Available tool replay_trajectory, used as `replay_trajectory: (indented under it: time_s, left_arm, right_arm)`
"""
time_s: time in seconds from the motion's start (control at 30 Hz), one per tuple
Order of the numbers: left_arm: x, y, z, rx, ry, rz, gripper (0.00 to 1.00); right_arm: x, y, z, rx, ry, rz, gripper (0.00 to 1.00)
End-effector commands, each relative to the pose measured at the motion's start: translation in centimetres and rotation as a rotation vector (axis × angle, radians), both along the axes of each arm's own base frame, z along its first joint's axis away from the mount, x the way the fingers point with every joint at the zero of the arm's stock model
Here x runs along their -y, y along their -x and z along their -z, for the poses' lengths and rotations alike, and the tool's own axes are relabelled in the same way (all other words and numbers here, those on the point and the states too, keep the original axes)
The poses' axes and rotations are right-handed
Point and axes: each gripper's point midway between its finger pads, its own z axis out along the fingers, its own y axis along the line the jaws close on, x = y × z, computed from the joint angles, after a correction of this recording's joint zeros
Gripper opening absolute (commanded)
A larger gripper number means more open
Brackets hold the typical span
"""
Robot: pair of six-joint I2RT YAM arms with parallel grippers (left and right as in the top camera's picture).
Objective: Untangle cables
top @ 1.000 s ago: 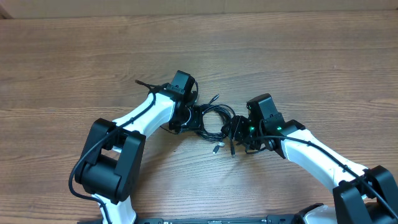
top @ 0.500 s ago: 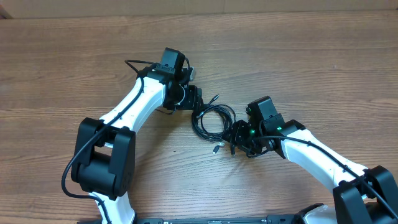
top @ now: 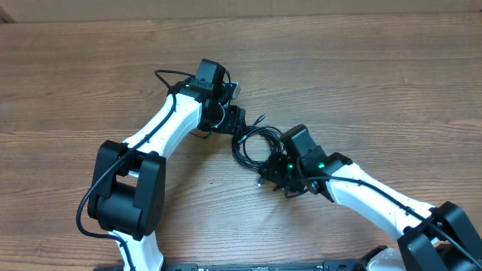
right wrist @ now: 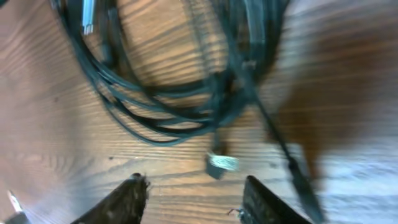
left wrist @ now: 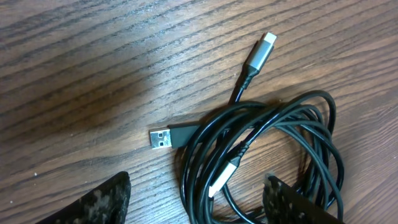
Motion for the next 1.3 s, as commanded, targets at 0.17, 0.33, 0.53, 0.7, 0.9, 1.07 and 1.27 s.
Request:
replay_trajectory:
  time_s: [0.17, 0.33, 0.53, 0.7, 0.9, 1.07, 1.27]
  left_arm:
    - [0.22, -0.25, 0.68, 0.019, -0.01, 0.022, 0.75]
    - [0.21, -0.25, 0.67, 0.018, -0.01, 0.021, 0.83]
    - [0.24, -0.3, 0.65, 0.021, -0.009, 0.021, 0.54]
    - [0.27, -0.29, 0.65, 0.021, -0.009, 0.022, 0.32]
    - [0.26, -0.26, 0.66, 0.02, -0.009, 0.022, 0.04]
    - [0.24, -0.21, 0.67, 0.017, -0.01, 0.022, 0.04]
    - [0.24, -0.21, 0.67, 0.017, -0.01, 0.022, 0.04]
  right_arm:
    - [-1.14, -0.37, -0.3, 0.06, 0.01, 0.006, 0.61]
    - [-1.12, -0.33, -0.29, 0.058, 0.01, 0.006, 0.92]
    - [-1.12, -0.33, -0.29, 0.058, 0.01, 0.006, 1.0]
    - [-1.12, -0.34, -0.29, 0.059, 0.011, 0.006, 1.0]
    - [-1.22, -0.46, -0.38, 0.064, 0.006, 0.006, 1.0]
    - [-1.23, -0.48, -0.39, 0.065, 0.005, 0.006, 1.0]
    - [-1.23, -0.57, -0.42, 0.069, 0.006, 0.008, 1.0]
